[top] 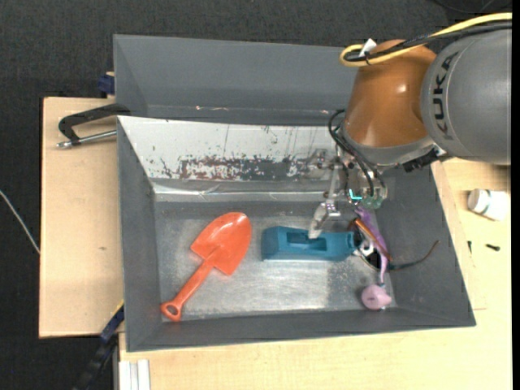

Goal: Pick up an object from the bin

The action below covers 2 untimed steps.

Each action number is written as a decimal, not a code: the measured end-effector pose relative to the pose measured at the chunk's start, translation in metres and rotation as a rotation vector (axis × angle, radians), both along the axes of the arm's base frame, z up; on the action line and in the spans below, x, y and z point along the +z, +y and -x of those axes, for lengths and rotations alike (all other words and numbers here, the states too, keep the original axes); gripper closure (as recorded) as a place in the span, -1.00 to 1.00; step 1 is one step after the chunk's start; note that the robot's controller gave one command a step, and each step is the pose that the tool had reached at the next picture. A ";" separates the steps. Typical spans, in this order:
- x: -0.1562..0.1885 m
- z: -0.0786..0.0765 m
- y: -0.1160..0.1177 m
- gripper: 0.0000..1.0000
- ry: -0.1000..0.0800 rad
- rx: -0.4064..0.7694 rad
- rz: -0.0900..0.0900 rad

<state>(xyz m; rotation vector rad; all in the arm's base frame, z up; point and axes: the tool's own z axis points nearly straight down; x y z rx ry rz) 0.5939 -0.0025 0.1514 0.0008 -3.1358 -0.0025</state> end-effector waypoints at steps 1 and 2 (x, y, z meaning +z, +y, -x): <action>0.004 -0.001 0.000 -1.00 -0.006 0.000 0.000; -0.059 0.060 0.013 -1.00 -0.011 -0.051 0.000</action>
Offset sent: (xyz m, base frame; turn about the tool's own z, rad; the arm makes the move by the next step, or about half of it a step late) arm -0.0765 0.0154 -0.0769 0.0635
